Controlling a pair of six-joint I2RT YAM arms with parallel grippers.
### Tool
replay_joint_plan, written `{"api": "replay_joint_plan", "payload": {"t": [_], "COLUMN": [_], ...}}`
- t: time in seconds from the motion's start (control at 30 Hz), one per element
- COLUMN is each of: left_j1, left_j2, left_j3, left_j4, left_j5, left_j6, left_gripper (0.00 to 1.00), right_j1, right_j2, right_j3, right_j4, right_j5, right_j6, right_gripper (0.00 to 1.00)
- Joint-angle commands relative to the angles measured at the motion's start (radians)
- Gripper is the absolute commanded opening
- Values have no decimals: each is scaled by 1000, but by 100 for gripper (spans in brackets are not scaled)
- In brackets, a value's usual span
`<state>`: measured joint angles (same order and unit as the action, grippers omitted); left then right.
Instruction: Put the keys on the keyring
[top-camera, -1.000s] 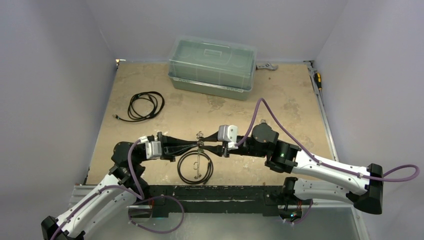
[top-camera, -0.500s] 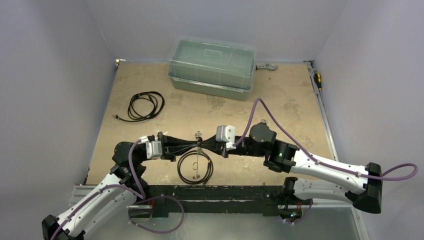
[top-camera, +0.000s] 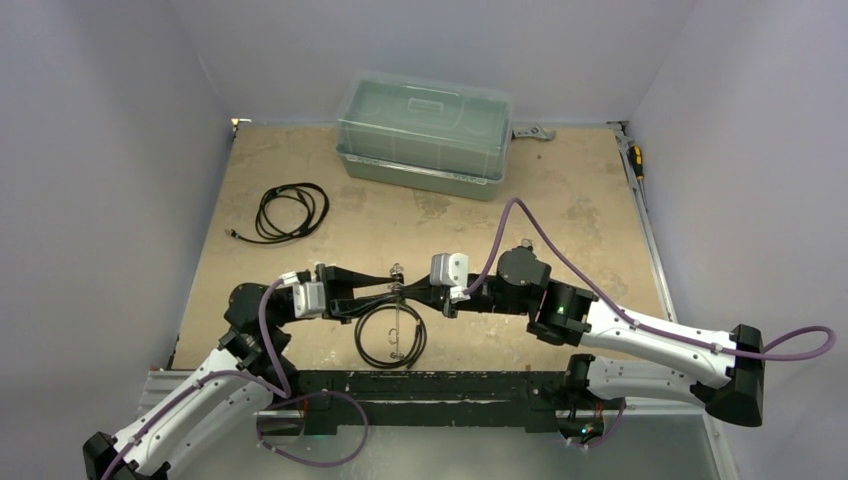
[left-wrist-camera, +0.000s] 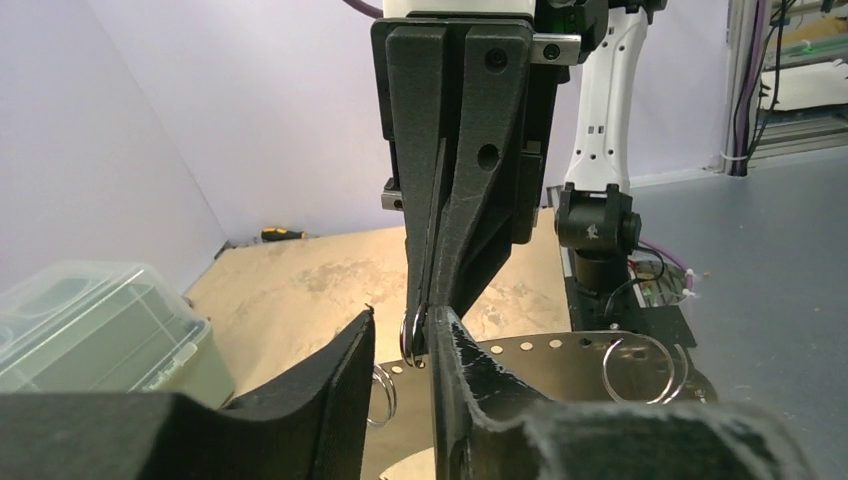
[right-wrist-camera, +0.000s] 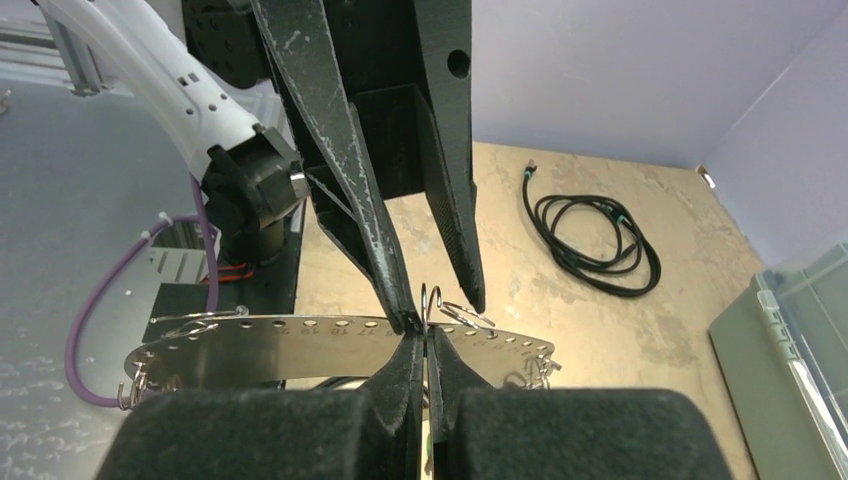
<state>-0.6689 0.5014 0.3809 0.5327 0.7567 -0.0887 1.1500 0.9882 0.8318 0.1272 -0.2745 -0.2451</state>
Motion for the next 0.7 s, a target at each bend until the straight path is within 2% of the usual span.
{"api": "replay_joint_plan", "payload": {"t": [0.0,0.17,0.33,0.37,0.43,0.57,0.67], "left_j1": [-3,-3,-3,-3,-4,-4,-3], "left_j2": [-40,-88,-126,-135,-150,-147,-116], "left_j3": [52,99,144,150,159,206,252], "left_j4": [-128,-288,-413,-427,-447,-506,-574], "left_j5": [-22,-111,-268,-305,-390,-611,-683], "left_j6": [55,128,152,146,112,-30,-114], "left_gripper": [30,38,46,50,68,86,94], "right_j1": [1,1,2,3,4,4,4], "right_j2": [-22,-26,-25,-25,-24,-14,3], "right_j3": [11,3,-15,-18,-24,-24,-15], "right_j4": [69,80,103,108,122,153,165], "right_j5": [31,69,142,160,208,366,486], "right_j6": [-21,-29,-35,-36,-33,-13,24], "right_gripper": [0,0,0,0,0,0,0]}}
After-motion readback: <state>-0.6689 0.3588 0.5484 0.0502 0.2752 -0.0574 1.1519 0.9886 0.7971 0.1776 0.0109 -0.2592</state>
